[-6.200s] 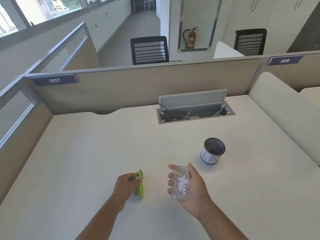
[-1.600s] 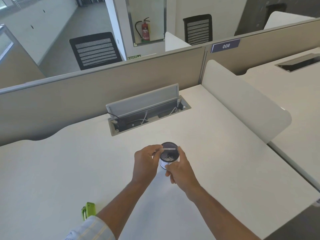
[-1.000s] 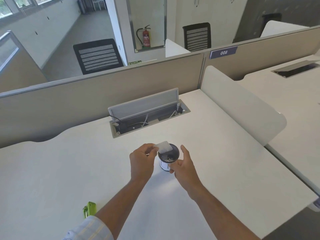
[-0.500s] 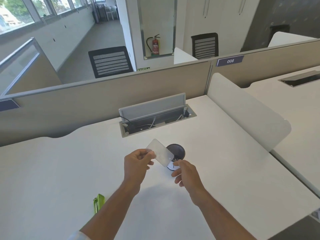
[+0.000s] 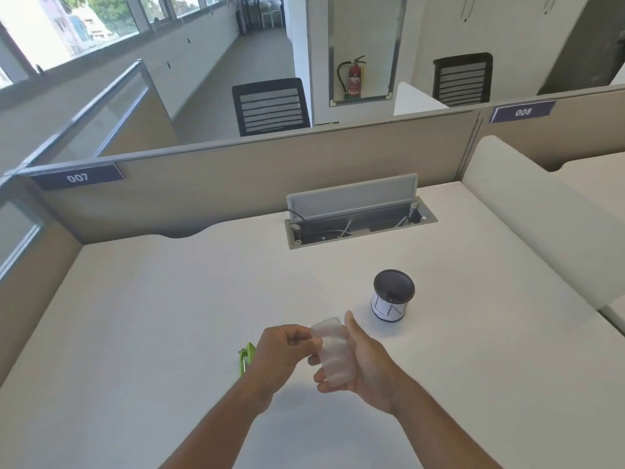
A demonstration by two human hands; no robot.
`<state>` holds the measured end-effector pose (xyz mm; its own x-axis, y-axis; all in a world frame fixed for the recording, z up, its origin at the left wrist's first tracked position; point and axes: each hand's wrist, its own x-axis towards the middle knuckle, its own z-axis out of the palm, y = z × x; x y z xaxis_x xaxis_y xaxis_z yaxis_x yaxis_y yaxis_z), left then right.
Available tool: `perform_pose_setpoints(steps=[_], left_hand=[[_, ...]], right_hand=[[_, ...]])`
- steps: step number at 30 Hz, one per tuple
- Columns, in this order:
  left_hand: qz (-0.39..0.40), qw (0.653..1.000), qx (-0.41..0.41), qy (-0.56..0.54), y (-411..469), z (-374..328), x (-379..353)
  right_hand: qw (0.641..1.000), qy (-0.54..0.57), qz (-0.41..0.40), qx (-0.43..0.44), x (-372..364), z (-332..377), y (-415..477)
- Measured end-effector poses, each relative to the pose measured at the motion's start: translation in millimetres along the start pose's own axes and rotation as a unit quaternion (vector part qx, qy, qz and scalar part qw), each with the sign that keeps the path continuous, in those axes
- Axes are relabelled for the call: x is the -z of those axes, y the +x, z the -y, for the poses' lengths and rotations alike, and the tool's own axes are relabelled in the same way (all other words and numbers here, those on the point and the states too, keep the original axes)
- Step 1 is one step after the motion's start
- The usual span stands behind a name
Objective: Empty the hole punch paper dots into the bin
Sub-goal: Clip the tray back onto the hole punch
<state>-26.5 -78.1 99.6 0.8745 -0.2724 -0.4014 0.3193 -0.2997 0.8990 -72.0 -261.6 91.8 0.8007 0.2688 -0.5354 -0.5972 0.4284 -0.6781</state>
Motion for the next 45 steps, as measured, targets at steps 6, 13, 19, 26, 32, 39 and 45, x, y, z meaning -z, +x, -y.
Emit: perform_pose_setpoints(steps=[6,13,19,26,32,39,45], left_hand=[[-0.059,0.998,0.014,0.01,-21.6,31.5,31.5],[-0.225,0.973,-0.035,0.029,-26.5,69.1,95.4],[-0.087,0.98,-0.009,0.176,-9.7,120.5,129.8],[-0.008,0.949,0.0,0.314,13.8,140.7,123.4],[-0.01,0.95,-0.026,0.31,22.2,137.4,122.4],[-0.031,0.962,-0.054,0.267,12.3,130.8,120.6],[-0.07,0.966,-0.087,0.234,-7.7,96.9,121.2]], right_hand=[[0.999,-0.016,-0.006,-0.029,-33.5,-26.0,11.5],[0.999,0.031,-0.02,-0.032,-50.3,-38.3,30.1],[0.998,0.038,-0.034,-0.024,-54.5,-47.1,34.7],[0.997,0.054,-0.047,-0.026,-53.9,-51.8,29.9],[0.996,0.059,-0.062,-0.02,-54.6,-52.6,25.7],[0.996,0.055,-0.066,-0.022,-53.2,-55.6,25.9],[0.996,0.054,-0.07,-0.015,-51.0,-53.9,27.5]])
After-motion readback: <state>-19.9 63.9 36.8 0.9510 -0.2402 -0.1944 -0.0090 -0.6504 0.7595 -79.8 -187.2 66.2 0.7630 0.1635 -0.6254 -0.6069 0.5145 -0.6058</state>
